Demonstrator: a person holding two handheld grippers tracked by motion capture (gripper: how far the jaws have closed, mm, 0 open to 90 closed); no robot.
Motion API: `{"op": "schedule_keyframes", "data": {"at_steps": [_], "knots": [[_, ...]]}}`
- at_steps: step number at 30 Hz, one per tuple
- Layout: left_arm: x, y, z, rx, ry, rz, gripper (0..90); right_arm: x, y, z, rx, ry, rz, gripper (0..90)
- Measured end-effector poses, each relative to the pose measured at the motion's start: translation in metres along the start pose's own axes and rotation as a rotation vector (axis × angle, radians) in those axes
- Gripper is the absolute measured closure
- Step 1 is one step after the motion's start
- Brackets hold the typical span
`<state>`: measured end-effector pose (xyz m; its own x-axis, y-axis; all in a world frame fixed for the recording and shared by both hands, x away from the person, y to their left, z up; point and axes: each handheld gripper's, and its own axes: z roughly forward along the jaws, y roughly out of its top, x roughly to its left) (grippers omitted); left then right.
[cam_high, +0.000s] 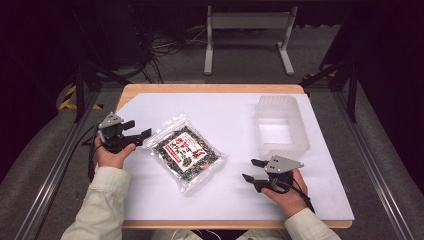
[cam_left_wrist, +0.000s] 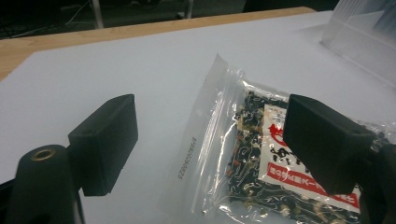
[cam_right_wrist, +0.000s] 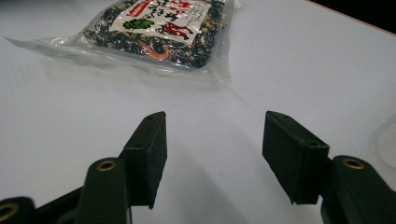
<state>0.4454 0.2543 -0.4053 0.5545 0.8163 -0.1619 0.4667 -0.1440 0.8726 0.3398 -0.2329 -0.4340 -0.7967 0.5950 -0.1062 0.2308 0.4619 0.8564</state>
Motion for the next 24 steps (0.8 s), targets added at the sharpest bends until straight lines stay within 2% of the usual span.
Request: {"op": "schedule_keyframes", "data": {"at_steps": [4, 6, 9, 13, 17, 20, 24], "knots": [[0.006, -0.004, 0.009, 0.016, 0.013, -0.015, 21.9, 0.001, -0.001, 0.001, -0.013, 0.018, -0.011, 45.5], [0.008, -0.006, 0.012, 0.022, 0.004, -0.027, 23.3, 0.001, -0.002, 0.001, -0.011, 0.026, -0.011, 46.1], [0.01, -0.008, 0.017, 0.039, 0.001, -0.018, 25.1, 0.001, -0.004, 0.0, 0.0, 0.036, 0.019, 46.0], [0.013, -0.012, 0.025, 0.077, -0.005, -0.036, 25.5, 0.001, -0.004, -0.002, -0.002, 0.039, 0.037, 46.0], [0.014, -0.017, 0.031, 0.123, -0.003, -0.048, 25.5, 0.002, -0.005, -0.003, -0.003, 0.04, 0.039, 44.1], [0.013, -0.019, 0.034, 0.145, -0.011, -0.04, 25.7, 0.003, -0.004, -0.003, -0.017, 0.044, 0.034, 43.7], [0.012, -0.022, 0.037, 0.176, -0.023, -0.062, 27.3, 0.004, -0.003, -0.004, -0.024, 0.05, 0.031, 43.7]]}}
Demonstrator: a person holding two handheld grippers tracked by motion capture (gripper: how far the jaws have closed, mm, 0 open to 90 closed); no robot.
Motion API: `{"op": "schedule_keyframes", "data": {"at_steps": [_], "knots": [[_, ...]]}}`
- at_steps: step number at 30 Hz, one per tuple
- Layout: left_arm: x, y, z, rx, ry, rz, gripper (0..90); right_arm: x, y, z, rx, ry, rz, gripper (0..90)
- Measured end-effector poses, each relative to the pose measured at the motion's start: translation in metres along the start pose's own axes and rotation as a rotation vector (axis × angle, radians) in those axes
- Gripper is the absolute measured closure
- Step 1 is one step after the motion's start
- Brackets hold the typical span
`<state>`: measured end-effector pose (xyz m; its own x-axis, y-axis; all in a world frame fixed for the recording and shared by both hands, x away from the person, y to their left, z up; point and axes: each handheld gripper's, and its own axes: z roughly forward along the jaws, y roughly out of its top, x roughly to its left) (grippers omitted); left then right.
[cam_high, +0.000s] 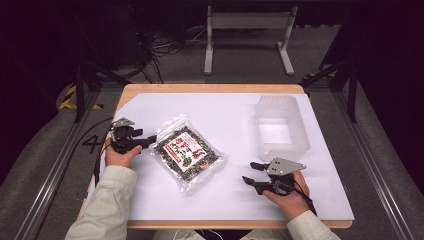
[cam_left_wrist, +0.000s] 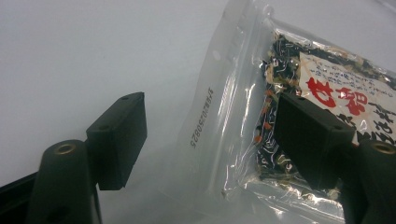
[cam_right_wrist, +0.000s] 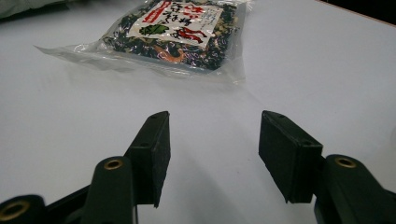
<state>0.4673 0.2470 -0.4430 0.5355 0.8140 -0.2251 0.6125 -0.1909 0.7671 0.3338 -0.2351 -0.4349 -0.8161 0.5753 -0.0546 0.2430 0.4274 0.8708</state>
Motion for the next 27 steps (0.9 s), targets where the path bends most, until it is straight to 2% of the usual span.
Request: {"op": "schedule_keyframes", "data": {"at_steps": [7, 13, 16, 20, 27], "knots": [[-0.0003, -0.0021, 0.0027, 0.06, -0.025, -0.005, 39.4, -0.0002, -0.0004, 0.0012, 0.007, 0.011, 0.001, 42.8], [0.0004, -0.0031, 0.003, 0.071, -0.043, -0.01, 42.4, 0.0001, -0.0005, 0.0014, 0.01, 0.01, 0.003, 42.4], [0.0013, -0.0047, 0.006, 0.096, -0.052, -0.022, 39.8, 0.0004, -0.0003, 0.0015, 0.008, 0.01, 0.0, 42.1], [0.0027, -0.0055, 0.007, 0.107, -0.058, -0.021, 39.4, 0.0011, 0.0001, 0.0014, 0.005, 0.01, -0.005, 41.9], [0.0007, -0.005, 0.0066, 0.117, -0.087, -0.029, 50.8, 0.0012, -0.0003, 0.0022, 0.013, 0.006, -0.005, 41.7]]}}
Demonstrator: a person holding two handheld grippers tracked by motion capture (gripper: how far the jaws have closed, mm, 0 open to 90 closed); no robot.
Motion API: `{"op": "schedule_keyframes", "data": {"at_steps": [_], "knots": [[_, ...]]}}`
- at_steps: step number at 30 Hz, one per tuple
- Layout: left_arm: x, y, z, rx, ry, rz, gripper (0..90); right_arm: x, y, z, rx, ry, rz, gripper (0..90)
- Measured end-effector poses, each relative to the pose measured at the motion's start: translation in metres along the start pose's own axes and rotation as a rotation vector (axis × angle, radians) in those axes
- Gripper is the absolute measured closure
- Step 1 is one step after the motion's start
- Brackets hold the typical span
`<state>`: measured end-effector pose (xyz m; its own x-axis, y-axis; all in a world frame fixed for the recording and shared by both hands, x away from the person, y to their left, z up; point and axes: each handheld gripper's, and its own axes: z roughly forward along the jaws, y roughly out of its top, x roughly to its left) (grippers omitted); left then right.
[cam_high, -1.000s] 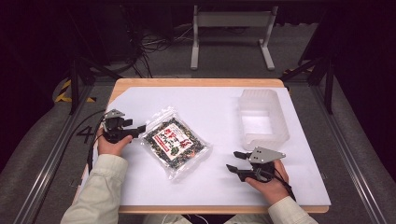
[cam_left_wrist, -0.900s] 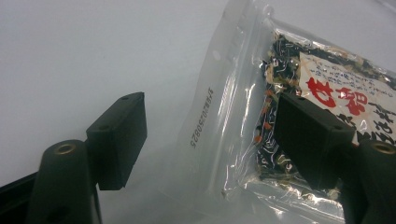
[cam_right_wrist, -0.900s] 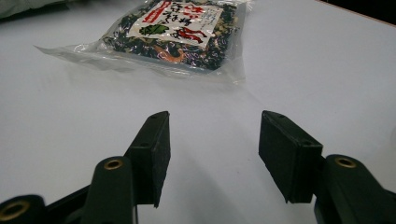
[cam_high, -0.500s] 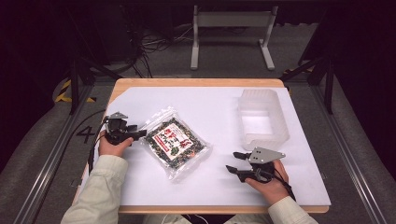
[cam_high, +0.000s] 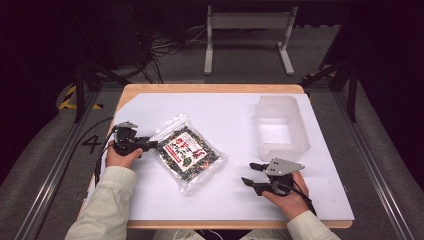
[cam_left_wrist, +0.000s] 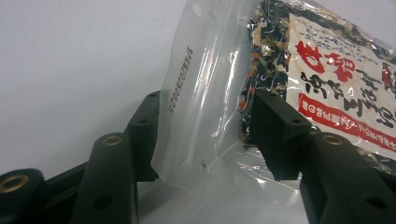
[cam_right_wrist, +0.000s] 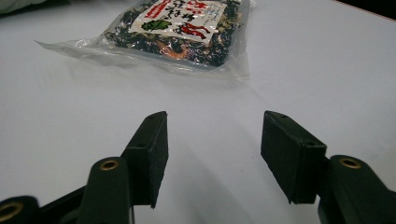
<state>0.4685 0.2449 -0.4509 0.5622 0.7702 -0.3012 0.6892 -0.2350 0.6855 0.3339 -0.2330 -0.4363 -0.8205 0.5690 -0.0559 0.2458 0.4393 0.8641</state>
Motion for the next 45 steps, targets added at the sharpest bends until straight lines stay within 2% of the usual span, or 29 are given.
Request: {"op": "schedule_keyframes", "data": {"at_steps": [6, 9, 12, 13, 14, 19, 21, 25, 26, 29, 31, 34, 35, 36, 39, 42, 45], "knots": [[-0.007, 0.002, 0.0, 0.014, 0.035, 0.029, 54.5, 0.0, 0.0, 0.001, 0.002, -0.009, -0.005, 41.8], [-0.01, 0.002, 0.0, 0.019, 0.054, 0.039, 59.9, 0.001, 0.001, 0.001, 0.001, -0.009, -0.007, 41.8], [-0.014, 0.003, -0.001, 0.03, 0.072, 0.066, 66.1, 0.001, 0.001, 0.001, 0.001, -0.009, -0.008, 41.9], [-0.016, 0.003, -0.001, 0.03, 0.078, 0.061, 67.2, 0.001, 0.001, 0.001, 0.001, -0.009, -0.009, 41.9], [-0.017, 0.003, -0.001, 0.032, 0.084, 0.077, 68.3, 0.001, 0.001, 0.002, 0.0, -0.008, -0.008, 41.9], [-0.019, 0.003, -0.001, 0.034, 0.078, 0.09, 75.1, 0.001, 0.001, 0.002, -0.001, -0.007, -0.009, 41.9], [-0.019, 0.003, -0.001, 0.035, 0.076, 0.087, 75.7, 0.001, 0.001, 0.002, -0.003, -0.004, -0.007, 41.8], [-0.016, 0.002, -0.002, 0.026, 0.055, 0.055, 76.6, 0.001, 0.001, 0.002, -0.004, -0.002, -0.005, 41.8], [-0.014, 0.001, -0.002, 0.02, 0.041, 0.036, 76.6, 0.001, 0.001, 0.002, -0.004, -0.002, -0.006, 41.9], [-0.011, 0.001, -0.002, 0.017, 0.025, 0.019, 76.6, 0.001, 0.001, 0.002, -0.004, 0.001, -0.007, 41.8], [-0.007, 0.0, -0.002, 0.015, -0.005, -0.01, 76.6, 0.001, 0.001, 0.002, -0.005, 0.004, -0.007, 41.7], [-0.008, 0.001, -0.002, 0.013, -0.001, -0.012, 77.5, 0.002, 0.001, 0.003, -0.004, 0.008, -0.008, 41.6], [-0.009, 0.001, -0.004, 0.009, 0.044, 0.004, 79.0, 0.002, 0.001, 0.003, -0.003, 0.01, -0.008, 41.5], [-0.008, 0.001, -0.004, 0.022, 0.035, 0.001, 89.1, 0.002, 0.001, 0.003, -0.002, 0.01, -0.01, 41.5], [-0.006, 0.0, -0.004, 0.015, 0.02, -0.017, 89.3, 0.002, 0.001, 0.003, -0.004, 0.013, -0.011, 41.5], [-0.008, 0.001, -0.006, 0.011, 0.038, 0.0, 89.4, 0.002, 0.001, 0.003, -0.006, 0.012, -0.012, 41.5], [-0.011, 0.003, -0.009, -0.016, 0.037, 0.008, 89.5, 0.002, 0.001, 0.002, -0.009, 0.008, -0.014, 41.6]]}}
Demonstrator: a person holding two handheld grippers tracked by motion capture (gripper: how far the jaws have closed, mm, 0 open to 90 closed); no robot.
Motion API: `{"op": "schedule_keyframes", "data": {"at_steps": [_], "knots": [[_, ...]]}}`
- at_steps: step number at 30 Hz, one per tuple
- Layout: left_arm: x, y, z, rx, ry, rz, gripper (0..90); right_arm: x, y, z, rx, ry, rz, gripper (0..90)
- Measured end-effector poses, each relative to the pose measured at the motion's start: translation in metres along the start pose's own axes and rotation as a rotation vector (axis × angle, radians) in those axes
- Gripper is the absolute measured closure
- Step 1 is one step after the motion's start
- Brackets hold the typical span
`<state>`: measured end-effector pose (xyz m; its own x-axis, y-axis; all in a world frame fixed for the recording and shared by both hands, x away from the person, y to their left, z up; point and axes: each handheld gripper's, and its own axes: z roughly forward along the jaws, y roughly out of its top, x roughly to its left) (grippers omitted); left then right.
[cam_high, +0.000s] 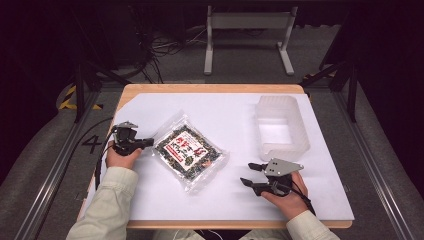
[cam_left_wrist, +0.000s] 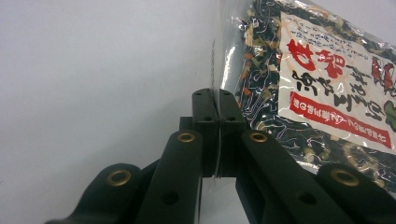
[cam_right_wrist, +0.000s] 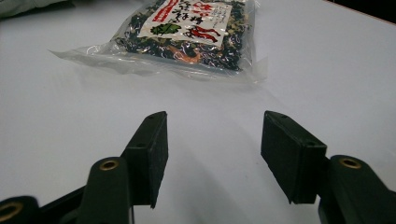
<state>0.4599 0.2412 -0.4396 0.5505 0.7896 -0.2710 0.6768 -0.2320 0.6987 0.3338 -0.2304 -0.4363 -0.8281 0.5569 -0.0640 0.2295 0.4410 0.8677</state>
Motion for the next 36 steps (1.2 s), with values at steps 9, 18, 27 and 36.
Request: {"op": "schedule_keyframes", "data": {"at_steps": [9, 18, 27, 36], "knots": [[-0.024, 0.014, -0.035, -0.156, -0.018, 0.061, 89.6, -0.002, 0.005, -0.005, -0.032, -0.009, 0.022, 41.7], [-0.056, 0.027, -0.065, -0.249, -0.047, 0.154, 89.7, 0.0, 0.015, -0.015, -0.035, 0.016, 0.065, 56.5], [-0.093, 0.038, -0.09, -0.329, -0.115, 0.253, 89.8, 0.001, 0.022, -0.019, -0.038, 0.035, 0.07, 58.2], [-0.115, 0.044, -0.101, -0.378, -0.174, 0.324, 89.8, -0.002, 0.033, -0.021, -0.08, 0.016, 0.042, 50.4]]}}
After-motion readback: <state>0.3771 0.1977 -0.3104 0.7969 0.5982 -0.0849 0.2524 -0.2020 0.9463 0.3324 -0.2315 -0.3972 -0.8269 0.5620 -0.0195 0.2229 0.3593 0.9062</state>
